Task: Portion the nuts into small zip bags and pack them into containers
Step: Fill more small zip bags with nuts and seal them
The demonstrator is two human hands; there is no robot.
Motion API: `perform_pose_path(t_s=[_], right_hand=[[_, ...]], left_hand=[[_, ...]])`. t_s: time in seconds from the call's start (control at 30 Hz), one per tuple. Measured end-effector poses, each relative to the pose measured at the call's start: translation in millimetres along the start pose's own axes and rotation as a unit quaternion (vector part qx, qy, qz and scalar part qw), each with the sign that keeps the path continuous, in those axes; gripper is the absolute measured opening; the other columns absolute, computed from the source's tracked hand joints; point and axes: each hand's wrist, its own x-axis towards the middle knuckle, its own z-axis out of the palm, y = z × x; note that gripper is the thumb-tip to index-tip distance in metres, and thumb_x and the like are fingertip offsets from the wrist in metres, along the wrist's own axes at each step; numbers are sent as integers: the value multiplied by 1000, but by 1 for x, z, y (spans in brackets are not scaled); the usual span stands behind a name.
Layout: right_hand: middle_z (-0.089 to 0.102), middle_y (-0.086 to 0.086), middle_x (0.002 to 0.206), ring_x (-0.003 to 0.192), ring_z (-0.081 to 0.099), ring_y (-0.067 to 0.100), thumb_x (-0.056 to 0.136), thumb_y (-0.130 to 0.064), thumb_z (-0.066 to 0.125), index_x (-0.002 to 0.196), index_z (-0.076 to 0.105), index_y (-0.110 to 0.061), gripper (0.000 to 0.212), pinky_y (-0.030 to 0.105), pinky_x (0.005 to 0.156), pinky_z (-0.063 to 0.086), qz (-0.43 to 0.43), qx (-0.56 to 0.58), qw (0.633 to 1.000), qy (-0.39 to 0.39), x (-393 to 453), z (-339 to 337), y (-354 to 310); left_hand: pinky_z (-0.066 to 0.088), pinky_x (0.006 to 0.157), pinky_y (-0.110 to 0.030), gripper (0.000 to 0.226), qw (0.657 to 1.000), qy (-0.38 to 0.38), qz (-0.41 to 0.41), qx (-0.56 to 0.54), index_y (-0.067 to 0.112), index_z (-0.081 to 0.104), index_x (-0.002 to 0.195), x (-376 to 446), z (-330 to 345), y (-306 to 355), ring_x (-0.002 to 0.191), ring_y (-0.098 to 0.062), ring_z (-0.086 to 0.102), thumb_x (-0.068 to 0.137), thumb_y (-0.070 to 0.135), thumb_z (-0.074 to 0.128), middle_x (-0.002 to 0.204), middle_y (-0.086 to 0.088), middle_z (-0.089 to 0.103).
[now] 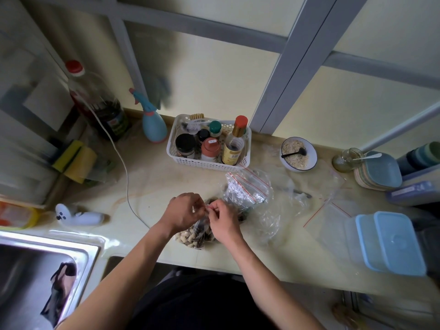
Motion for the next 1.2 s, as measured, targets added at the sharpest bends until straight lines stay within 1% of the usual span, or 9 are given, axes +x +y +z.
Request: perform_pose_path(t_s=[0.1,0.4,0.57,0.73,0.8,0.9,1.03,1.13,1.2], right_hand=[[72,3,83,77,69,21,97,-16,65,95,69,-9,8,36,73,56,25,44,998,-27,1,-1,3],[73,5,83,71,64,11,97,-16,65,95,69,-10,7,21,66,49,49,86,994,-47,-1,-7,3],[70,-2,80,74,65,14,96,-17,66,92,68,-11,8,23,67,50,7,-1,1000,-24,-3,-7,-2],[68,-3,74,64,60,8,96,-16,66,87,66,-12,10,18,61,42,16,27,999,-12,-4,-7,-6],[69,2,74,56,57,1,96,-14,65,87,64,-11,9,14,56,39,46,69,996,-13,-7,-12,-8],[71,19,79,47,57,-2,97,-7,60,88,59,-11,10,14,48,36,79,118,990,-10,-10,-19,-8],[69,6,97,75,67,16,90,-19,63,98,59,-24,11,22,60,43,93,116,989,-10,-11,-22,-6],[71,-4,89,78,66,9,90,-26,68,92,65,-24,5,20,66,49,67,103,992,-17,-9,-22,-14],[72,-5,84,76,66,5,88,-34,73,91,68,-23,13,18,67,52,48,101,994,-20,-7,-22,-22]], left_hand=[[52,76,-36,48,1000,-8,2,-5,24,70,91,0,-3,-2,84,-15,61,71,56,42,88,10,69],[54,77,-38,28,999,-31,20,-29,25,71,91,1,-8,-1,81,-14,61,79,45,55,87,11,68],[54,76,-40,42,999,-18,24,-23,25,70,88,1,-4,-2,80,-14,62,71,55,45,84,11,67],[52,78,-36,46,1000,-6,2,2,30,67,91,0,-8,-6,81,-11,60,70,65,46,85,15,65],[51,74,-32,49,998,5,-34,-48,27,63,100,1,-14,-9,79,-9,60,72,67,64,89,13,64],[54,76,-31,59,957,37,-131,-258,24,52,119,-1,-18,-13,87,-16,66,74,39,88,100,3,64],[50,80,-30,33,896,7,-184,-403,4,62,112,-9,-14,-23,84,-19,68,87,20,78,95,-8,73],[49,70,-17,13,888,22,-154,-433,-6,68,99,-16,-9,-24,76,-17,62,90,4,70,82,-8,69],[50,74,-19,11,886,4,-131,-444,-4,70,96,-19,-7,-22,76,-15,62,89,3,72,83,-8,69]])
